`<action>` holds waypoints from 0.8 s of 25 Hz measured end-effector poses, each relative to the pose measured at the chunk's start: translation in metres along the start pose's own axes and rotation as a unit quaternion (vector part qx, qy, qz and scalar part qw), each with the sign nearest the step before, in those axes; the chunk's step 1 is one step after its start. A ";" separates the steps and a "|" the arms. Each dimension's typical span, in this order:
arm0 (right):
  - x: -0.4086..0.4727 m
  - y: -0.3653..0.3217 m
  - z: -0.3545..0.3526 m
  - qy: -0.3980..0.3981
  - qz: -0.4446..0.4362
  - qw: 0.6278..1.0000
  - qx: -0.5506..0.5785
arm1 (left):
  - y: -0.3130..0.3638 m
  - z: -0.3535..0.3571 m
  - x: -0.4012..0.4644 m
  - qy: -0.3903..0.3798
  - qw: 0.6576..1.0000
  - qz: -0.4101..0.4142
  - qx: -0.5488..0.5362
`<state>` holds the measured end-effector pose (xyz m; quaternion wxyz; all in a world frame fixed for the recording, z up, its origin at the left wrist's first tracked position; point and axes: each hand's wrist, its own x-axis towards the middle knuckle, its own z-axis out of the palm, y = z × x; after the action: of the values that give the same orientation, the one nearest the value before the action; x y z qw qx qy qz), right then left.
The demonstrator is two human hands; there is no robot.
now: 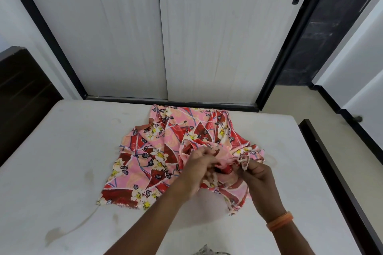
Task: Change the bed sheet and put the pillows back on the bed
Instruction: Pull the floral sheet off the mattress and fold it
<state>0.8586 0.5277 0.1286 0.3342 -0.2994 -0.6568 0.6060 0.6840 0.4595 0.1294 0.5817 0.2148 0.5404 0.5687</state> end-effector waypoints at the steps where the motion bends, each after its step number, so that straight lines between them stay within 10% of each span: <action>1: -0.001 0.001 -0.003 -0.004 0.020 0.999 0.026 | -0.004 -0.012 0.012 0.080 0.995 0.001 0.060; 5: -0.005 0.002 -0.005 -0.023 0.069 0.994 0.077 | -0.020 -0.069 0.066 0.264 0.923 -0.018 0.280; 20: 0.035 0.036 -0.022 0.005 0.171 0.975 0.140 | -0.081 -0.134 0.222 0.119 0.756 -0.016 0.643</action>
<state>0.8554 0.5719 0.0966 0.2680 -0.3605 -0.5026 0.7387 0.5500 0.5881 -0.0692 0.2464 0.4600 0.8472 0.0993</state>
